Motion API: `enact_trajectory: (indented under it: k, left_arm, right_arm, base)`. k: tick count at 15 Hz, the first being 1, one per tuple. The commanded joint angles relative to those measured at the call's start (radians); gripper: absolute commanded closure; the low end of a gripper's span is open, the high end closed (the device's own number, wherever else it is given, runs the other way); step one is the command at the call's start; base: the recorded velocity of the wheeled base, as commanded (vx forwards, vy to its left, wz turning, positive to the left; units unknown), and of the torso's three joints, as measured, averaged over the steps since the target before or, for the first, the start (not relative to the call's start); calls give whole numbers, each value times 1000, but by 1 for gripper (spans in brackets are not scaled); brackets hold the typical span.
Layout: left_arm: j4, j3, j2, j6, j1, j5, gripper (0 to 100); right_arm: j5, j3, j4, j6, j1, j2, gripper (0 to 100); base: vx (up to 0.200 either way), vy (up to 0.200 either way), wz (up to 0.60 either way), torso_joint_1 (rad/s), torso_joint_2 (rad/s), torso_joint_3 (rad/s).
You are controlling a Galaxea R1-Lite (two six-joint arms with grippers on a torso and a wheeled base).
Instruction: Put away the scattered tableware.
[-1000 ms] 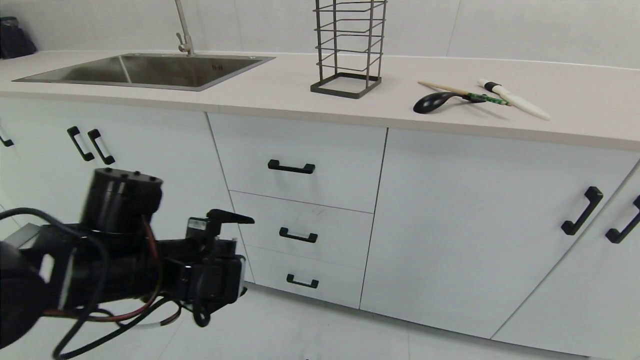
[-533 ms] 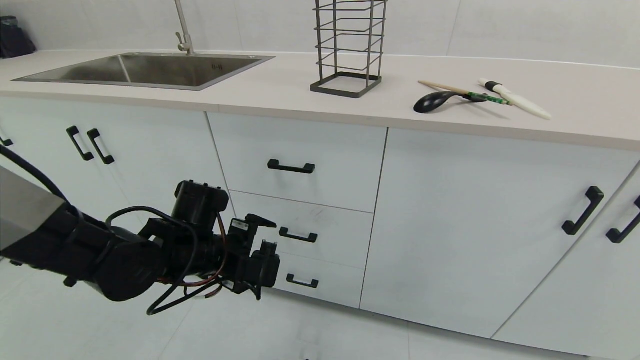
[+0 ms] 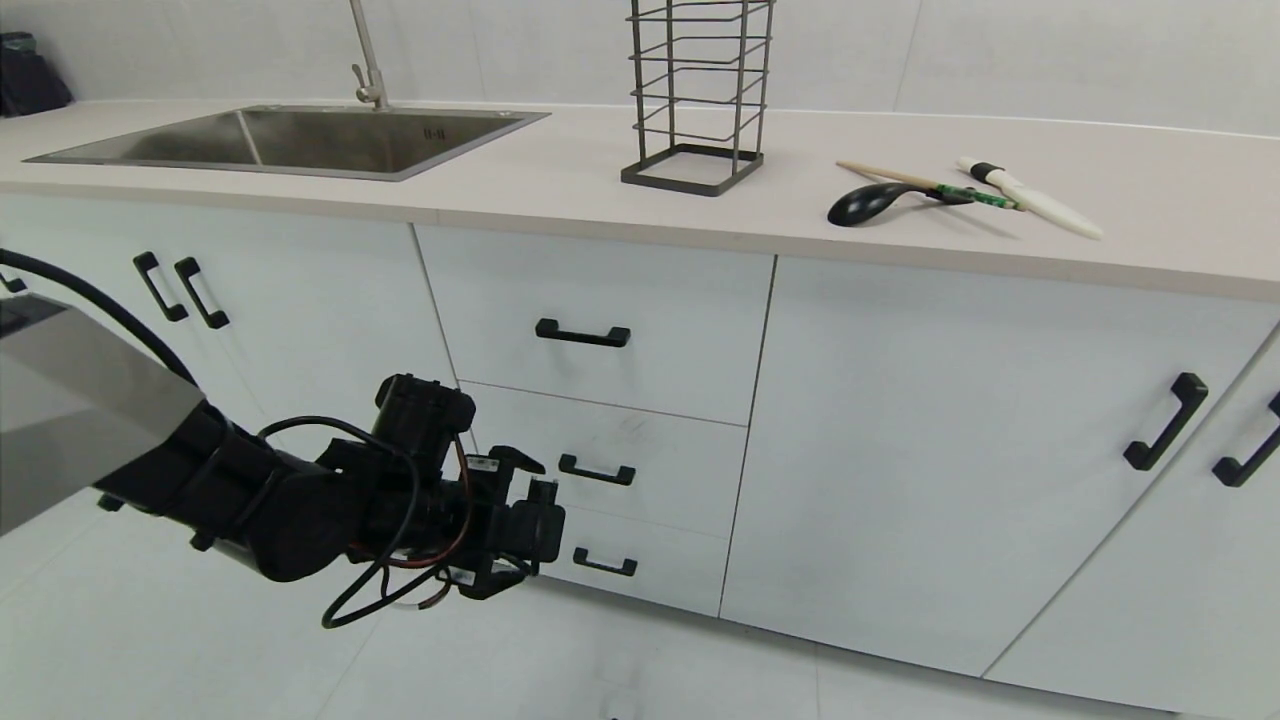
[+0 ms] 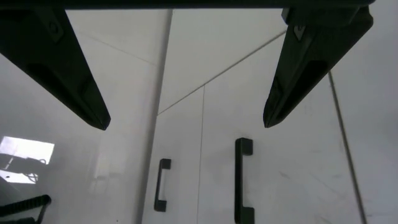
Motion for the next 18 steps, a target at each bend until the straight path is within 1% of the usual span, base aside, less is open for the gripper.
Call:
enact_trajectory:
  k: [1,3,6,8,11,14,16,18]
  left_arm:
    - [5,-44,39,-2,1,-3,0]
    - [0,-95,94,-7,0,-4,0]
    - [-1,-119,130,-7,-5,3,0]
    - [-3,-147,156,-7,3,3,0]
    - [-1,-204,214,-7,-9,5,0]
    - [-3,-248,268,-16,-9,5,0]
    - [-26,-293,294,-16,-9,5,0]
    - [-47,-306,323,-19,-8,5,0]
  right_arm:
    - [1,0,0,0,0,1,100]
    - [0,0,0,0,0,1,100]
    - [0,0,0,0,0,1,100]
    - [0,0,0,0,0,1,100]
    - [1,0,0,0,0,1,100]
    - [1,0,0,0,0,1,100]
    - [0,0,0,0,0,1,100]
    - [0,0,0,0,0,1,100]
  base:
    - [0,0,0,0,0,0]
    - [0,0,0,0,0,0]
    - [0,0,0,0,0,0]
    - [0,0,0,0,0,0]
    - [0,0,0,0,0,0]
    - [0,0,0,0,0,0]
    - [0,0,0,0,0,0]
    - [0,0,0,0,0,0]
